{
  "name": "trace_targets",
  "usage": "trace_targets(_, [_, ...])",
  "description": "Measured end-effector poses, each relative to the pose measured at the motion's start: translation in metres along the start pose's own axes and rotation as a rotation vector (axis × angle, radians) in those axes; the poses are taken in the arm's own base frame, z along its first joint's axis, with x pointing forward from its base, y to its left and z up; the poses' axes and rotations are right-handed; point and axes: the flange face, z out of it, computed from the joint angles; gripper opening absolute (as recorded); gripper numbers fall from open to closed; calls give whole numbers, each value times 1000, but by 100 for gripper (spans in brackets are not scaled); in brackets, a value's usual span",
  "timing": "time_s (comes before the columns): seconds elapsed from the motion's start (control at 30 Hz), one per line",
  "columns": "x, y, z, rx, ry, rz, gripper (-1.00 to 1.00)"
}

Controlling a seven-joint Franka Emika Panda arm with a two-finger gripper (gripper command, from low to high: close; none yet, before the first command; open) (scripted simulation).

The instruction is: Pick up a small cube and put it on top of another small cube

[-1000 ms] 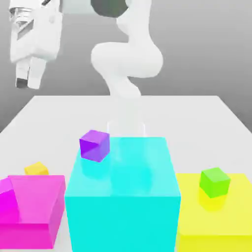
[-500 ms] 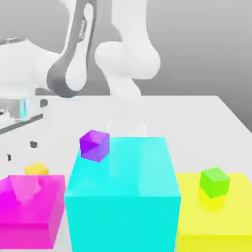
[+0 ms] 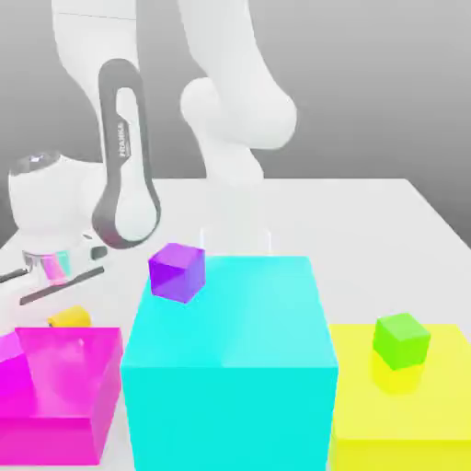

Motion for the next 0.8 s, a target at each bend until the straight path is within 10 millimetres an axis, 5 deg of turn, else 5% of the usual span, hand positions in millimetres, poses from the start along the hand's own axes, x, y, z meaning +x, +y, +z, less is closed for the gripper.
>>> trace_targets(0.27, [-3, 0, -62, 3, -6, -1, -100])
trace_targets(0.57, [-71, 16, -158, 104, -254, 17, -100])
trace_targets(0.67, [-103, 46, -192, 102, -341, -49, -100])
trace_targets(0.8, [-152, 125, -238, 68, -434, -250, -100])
